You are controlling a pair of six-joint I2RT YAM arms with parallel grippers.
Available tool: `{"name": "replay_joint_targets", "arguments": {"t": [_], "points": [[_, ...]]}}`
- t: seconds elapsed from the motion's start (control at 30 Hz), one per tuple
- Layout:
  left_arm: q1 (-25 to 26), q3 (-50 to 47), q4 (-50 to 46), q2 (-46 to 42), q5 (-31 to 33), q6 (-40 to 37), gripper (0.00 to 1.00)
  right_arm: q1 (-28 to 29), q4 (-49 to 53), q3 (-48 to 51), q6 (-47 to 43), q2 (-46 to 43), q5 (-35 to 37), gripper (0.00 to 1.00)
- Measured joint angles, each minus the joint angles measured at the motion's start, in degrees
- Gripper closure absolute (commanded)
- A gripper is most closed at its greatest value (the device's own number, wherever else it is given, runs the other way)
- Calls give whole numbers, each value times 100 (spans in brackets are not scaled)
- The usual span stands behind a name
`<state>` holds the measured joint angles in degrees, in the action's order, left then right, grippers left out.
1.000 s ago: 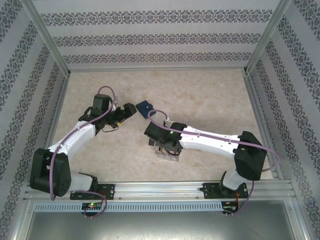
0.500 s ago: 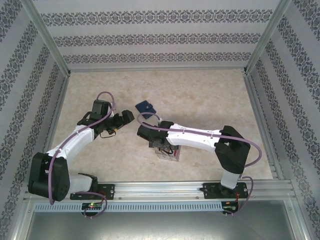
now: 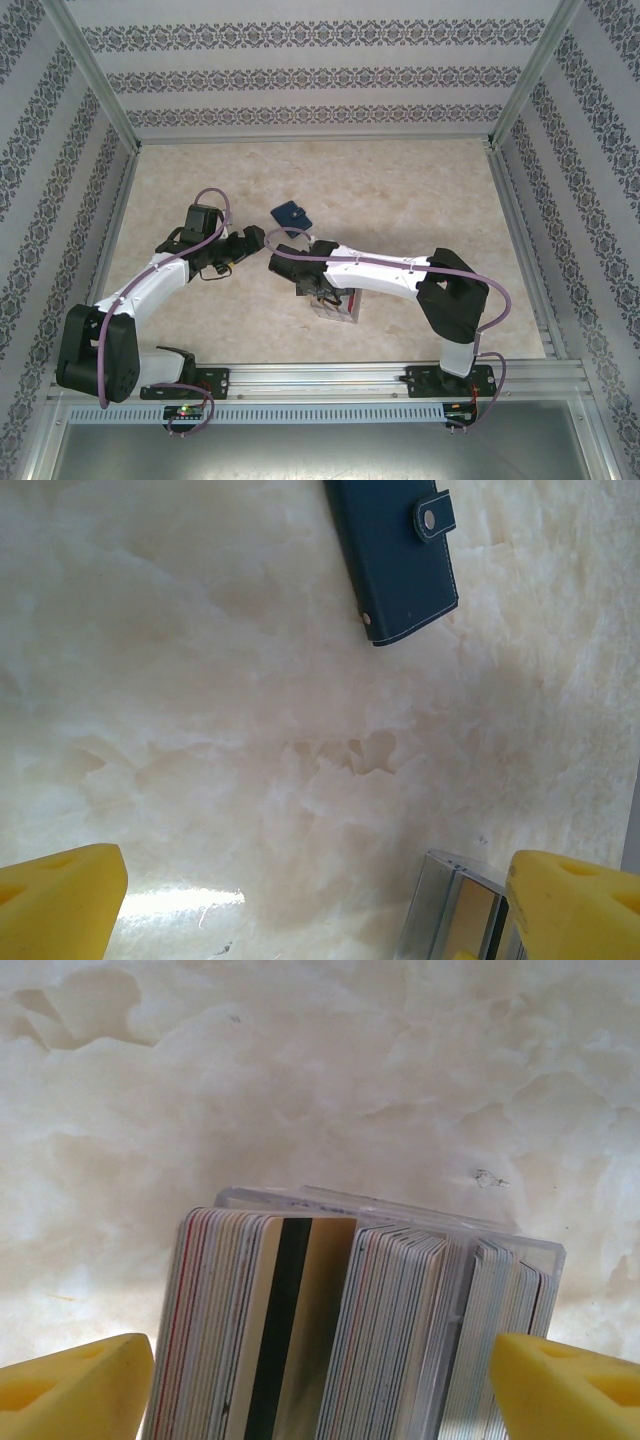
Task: Put the credit cards into the card holder
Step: Move the storage box to the center of the table.
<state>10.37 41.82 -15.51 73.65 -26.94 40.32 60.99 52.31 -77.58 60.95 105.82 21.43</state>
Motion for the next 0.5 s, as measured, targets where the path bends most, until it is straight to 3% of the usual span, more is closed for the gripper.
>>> {"name": "replay_joint_targets", "arguments": {"t": [0.33,0.5], "points": [[0,-83,7,-33,68,22,1,2,90,-229,-37,317,-15,14],[0,-153,-42,-291,382,70,0,-15,262,-232,-363,391,109,26]]}}
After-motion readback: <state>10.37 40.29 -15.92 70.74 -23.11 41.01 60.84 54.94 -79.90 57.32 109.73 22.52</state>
